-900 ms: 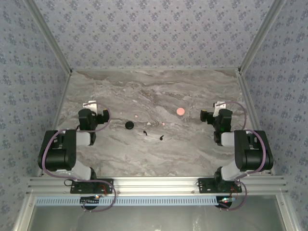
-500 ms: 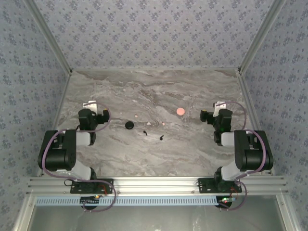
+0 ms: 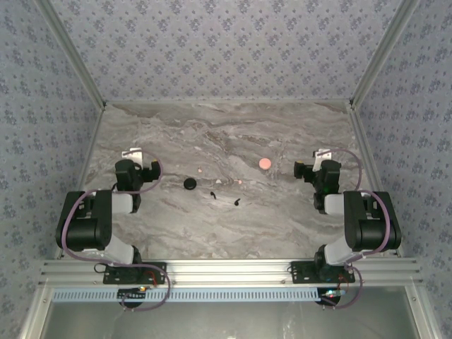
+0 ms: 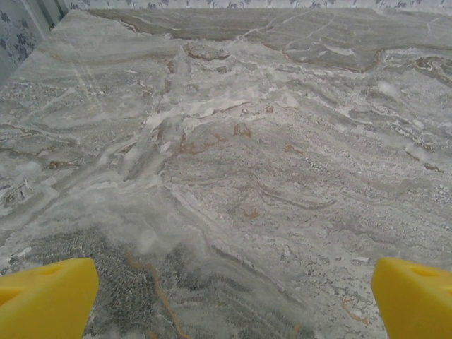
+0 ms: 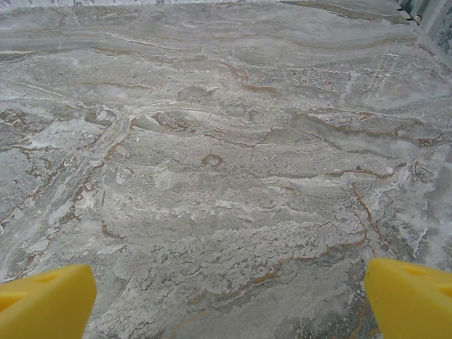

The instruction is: Insert the wireless bluetooth earbuds into the charging case

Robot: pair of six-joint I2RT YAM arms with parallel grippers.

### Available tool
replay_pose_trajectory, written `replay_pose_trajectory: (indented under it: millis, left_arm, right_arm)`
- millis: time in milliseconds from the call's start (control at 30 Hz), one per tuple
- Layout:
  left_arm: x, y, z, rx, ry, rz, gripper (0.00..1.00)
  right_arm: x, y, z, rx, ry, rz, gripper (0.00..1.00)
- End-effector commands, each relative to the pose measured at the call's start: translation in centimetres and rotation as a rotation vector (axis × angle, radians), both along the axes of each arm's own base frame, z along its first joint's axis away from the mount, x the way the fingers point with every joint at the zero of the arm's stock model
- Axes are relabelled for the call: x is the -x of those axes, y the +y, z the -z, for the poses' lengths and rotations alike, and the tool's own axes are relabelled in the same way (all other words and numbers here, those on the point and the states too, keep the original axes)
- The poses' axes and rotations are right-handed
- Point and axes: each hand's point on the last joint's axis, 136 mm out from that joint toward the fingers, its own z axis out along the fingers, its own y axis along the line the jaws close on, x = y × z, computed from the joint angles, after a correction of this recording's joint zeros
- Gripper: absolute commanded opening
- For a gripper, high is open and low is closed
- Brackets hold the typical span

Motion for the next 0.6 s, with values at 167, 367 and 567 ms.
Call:
replay_pose_trajectory:
  millis: [167, 367, 567]
  left_arm:
    - [0.9, 0.8, -4.2, 0.033, -0.034, -0.063, 0.99]
    - [3.3, 0.4, -7.3, 0.171, -0.012, -0.106, 0.99]
    - [6.4, -1.0, -9.5, 0.282, 0.056, -0.102, 0.99]
  right_arm:
    - [0.4, -1.3, -3.2, -0.006, 0.017, 0.091, 1.0]
    - [1.6, -0.5, -3.5, -0.097, 0.16, 0.103, 1.0]
    - [2.2, 2.0, -3.9, -0.172, 0.318, 0.05, 1.0]
